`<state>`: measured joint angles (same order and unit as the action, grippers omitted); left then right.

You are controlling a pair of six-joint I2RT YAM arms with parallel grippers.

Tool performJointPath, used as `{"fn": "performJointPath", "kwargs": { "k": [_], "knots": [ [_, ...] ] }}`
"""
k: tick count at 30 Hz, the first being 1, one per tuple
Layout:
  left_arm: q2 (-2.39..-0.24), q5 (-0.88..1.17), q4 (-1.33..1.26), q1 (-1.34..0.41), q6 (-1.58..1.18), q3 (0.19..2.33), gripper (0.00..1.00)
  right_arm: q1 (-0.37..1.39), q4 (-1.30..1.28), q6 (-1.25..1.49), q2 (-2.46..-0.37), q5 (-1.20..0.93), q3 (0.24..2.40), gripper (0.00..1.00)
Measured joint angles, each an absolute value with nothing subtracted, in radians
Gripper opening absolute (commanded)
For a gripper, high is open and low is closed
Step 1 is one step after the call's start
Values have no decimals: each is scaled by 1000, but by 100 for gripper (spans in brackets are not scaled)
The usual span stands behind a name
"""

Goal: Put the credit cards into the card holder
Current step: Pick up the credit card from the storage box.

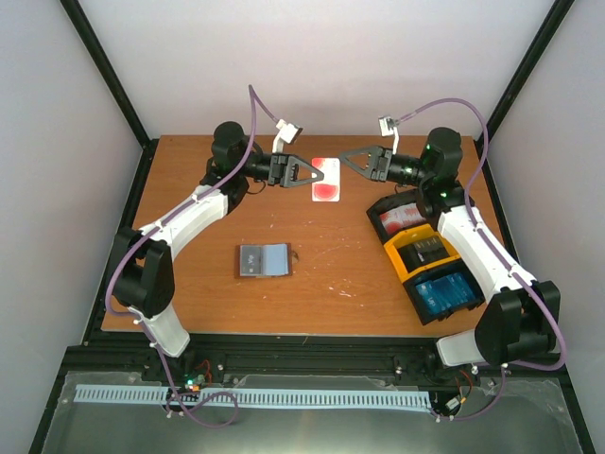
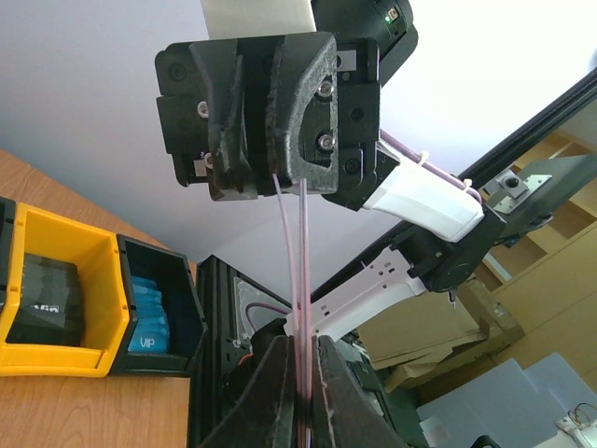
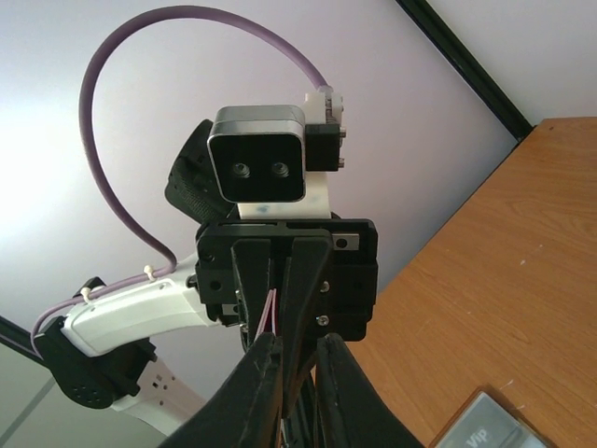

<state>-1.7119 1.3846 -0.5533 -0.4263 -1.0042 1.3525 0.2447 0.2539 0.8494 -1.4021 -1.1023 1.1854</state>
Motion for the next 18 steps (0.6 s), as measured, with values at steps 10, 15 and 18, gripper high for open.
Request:
{"fn": "performJointPath", "kwargs": {
  "k": [10,15,18],
  "knots": [
    [-1712,1372,-553,-419,-1034,1348,1,252,56,659,-1402,-1090,1209,12],
    [-1712,1370,-553,-418,-1057,1345,1,254,-2,603,-1402,-1117,1229,14],
    [-1712,1369,-553,-417,-1063,1345,1,256,-12,598,-1402,-1134,1233,14]
  ]
}}
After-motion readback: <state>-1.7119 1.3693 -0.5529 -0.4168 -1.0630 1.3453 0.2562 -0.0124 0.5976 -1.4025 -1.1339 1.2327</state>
